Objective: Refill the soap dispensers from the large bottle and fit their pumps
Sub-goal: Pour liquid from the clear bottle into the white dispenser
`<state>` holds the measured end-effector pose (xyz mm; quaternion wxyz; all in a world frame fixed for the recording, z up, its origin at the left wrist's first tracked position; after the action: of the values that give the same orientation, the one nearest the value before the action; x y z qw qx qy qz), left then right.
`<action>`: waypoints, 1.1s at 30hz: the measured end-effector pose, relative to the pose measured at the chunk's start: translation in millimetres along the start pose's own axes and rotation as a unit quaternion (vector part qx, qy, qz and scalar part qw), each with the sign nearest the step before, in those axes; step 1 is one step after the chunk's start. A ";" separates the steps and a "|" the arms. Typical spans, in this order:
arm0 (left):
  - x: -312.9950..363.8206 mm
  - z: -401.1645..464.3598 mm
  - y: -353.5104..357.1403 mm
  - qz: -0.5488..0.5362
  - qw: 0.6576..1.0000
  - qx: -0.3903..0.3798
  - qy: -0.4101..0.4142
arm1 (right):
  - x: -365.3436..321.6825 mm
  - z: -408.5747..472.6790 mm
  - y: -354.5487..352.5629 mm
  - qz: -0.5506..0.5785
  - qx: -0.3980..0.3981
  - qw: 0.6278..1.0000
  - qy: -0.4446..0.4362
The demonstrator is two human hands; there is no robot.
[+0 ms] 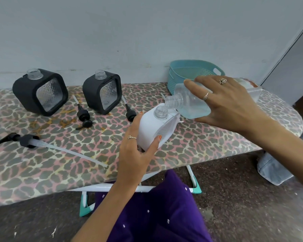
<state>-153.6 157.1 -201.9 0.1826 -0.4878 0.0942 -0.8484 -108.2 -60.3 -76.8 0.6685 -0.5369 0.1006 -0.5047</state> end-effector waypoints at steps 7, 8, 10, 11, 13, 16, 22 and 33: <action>-1.7 -0.4 0.2 -0.006 1.000 -0.003 -0.005 | -0.3 -0.4 -0.8 0.001 0.000 1.000 -0.008; -1.4 -0.6 0.0 -0.007 1.000 -0.002 -0.007 | -0.4 -0.5 -0.8 0.003 0.001 1.000 -0.010; -0.2 -0.7 -0.3 -0.010 1.000 0.000 -0.008 | -0.3 -0.8 -0.7 0.002 0.004 1.000 -0.009; 0.3 -0.7 -0.4 -0.010 1.000 0.002 -0.006 | -0.2 -0.9 -0.7 0.000 0.005 1.000 -0.008; 1.2 -0.4 -0.3 -0.006 1.000 0.004 -0.002 | 0.2 -1.0 -0.6 -0.003 0.006 1.000 -0.006; 1.3 -0.1 0.0 -0.005 1.000 0.002 -0.004 | 0.3 -1.2 -0.8 -0.003 0.005 1.000 -0.005; 0.7 -0.9 -0.8 -0.020 1.000 0.002 -0.011 | -0.5 -0.6 -1.5 -0.003 0.010 1.000 -0.005; 2.6 -0.7 -0.6 -0.009 1.000 0.005 0.001 | 1.8 -0.2 -2.8 -0.003 0.016 1.000 -0.005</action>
<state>-155.5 156.6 -200.0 0.1772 -0.4866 0.0861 -0.8511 -109.1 -61.6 -73.8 0.6760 -0.5289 0.0872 -0.5057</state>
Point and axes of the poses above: each hand's wrist, its own z-axis towards the middle knuckle, its own y-axis out of the palm, x = y × z, the point moved 2 cm from there along z, towards the middle knuckle, and after that the axes turned 3 degrees about -x, right-handed, at the moved point
